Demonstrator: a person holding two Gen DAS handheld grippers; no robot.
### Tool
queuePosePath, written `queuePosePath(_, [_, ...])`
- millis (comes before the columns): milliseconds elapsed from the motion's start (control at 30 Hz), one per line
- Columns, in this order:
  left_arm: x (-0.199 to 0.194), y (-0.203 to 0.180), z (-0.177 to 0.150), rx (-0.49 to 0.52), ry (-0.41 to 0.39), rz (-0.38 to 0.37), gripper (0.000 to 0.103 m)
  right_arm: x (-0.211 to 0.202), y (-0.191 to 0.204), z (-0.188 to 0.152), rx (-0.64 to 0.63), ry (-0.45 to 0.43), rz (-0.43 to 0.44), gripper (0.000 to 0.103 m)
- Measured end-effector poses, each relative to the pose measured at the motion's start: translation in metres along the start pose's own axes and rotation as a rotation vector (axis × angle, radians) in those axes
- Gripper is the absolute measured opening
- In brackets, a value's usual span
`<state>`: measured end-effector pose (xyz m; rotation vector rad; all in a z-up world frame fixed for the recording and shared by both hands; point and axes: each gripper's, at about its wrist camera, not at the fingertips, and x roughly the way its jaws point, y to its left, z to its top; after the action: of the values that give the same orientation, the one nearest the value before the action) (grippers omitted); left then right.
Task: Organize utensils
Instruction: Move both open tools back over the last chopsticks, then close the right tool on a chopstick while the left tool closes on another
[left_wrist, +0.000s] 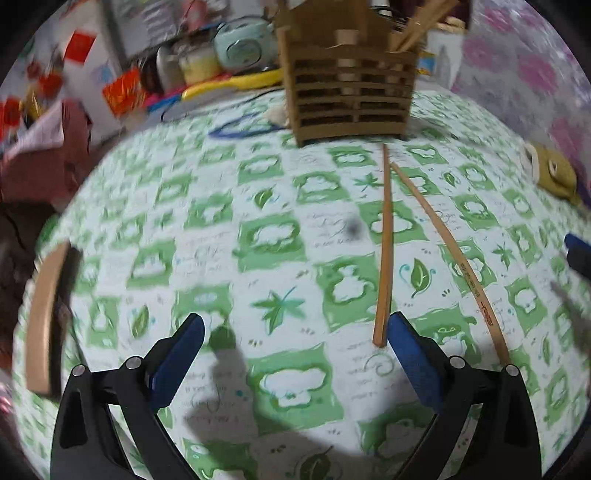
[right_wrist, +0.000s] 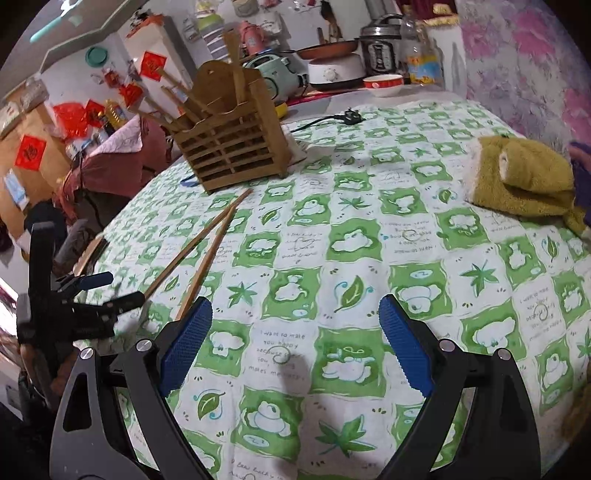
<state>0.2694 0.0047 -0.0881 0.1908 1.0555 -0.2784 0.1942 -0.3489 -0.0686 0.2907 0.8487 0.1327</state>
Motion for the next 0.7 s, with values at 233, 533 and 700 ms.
queuePosePath(233, [-0.006, 0.008, 0.001, -0.036, -0.028, -0.018, 0.098, 0.002, 0.053, -0.013, -0.232, 0.030, -0.005, 0.089])
queuePosePath(533, [-0.010, 0.029, 0.000, -0.164, -0.052, -0.103, 0.098, 0.029, 0.112, -0.028, -0.403, 0.130, 0.034, 0.055])
queuePosePath(700, [-0.015, 0.017, 0.000, -0.103, -0.075, -0.096, 0.098, 0.035, 0.088, -0.022, -0.325, 0.155, -0.033, 0.013])
